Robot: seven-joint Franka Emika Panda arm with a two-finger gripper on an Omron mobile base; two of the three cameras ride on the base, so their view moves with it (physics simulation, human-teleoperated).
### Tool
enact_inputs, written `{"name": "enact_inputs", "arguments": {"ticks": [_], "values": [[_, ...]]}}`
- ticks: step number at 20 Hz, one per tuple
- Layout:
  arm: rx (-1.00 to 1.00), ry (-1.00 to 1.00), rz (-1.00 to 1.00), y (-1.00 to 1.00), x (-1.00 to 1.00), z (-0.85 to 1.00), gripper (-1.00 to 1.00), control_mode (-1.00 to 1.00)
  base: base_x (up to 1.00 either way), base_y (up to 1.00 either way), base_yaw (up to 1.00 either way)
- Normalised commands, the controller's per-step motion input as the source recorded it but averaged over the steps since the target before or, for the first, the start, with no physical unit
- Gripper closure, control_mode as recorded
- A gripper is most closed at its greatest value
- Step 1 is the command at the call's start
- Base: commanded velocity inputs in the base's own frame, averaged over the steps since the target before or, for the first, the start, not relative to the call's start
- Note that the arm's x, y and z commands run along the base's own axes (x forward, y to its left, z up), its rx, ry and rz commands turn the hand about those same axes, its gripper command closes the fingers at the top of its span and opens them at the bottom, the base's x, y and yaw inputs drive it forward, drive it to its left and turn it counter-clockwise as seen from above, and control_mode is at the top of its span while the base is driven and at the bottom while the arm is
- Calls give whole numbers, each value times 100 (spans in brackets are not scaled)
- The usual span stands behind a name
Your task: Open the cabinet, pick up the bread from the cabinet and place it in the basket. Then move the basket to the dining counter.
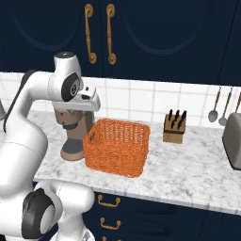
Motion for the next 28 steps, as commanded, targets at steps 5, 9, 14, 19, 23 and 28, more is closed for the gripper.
{"name": "enact_inputs", "arguments": {"ticks": [5, 9, 14, 19, 23, 28], "values": [[0, 1, 0, 0, -4, -2, -100, -100, 0, 0, 0], [-6, -22, 0, -8, -7, 32, -100, -100, 0, 0, 0], [-3, -50, 0, -19, -13, 84, -100, -100, 0, 0, 0], [12, -25, 0, -44, 8, 80, -100, -100, 0, 0, 0], [14, -24, -13, -58, 10, 94, -100, -100, 0, 0, 0], [10, -15, -15, -32, 20, 92, -100, -100, 0, 0, 0]]}}
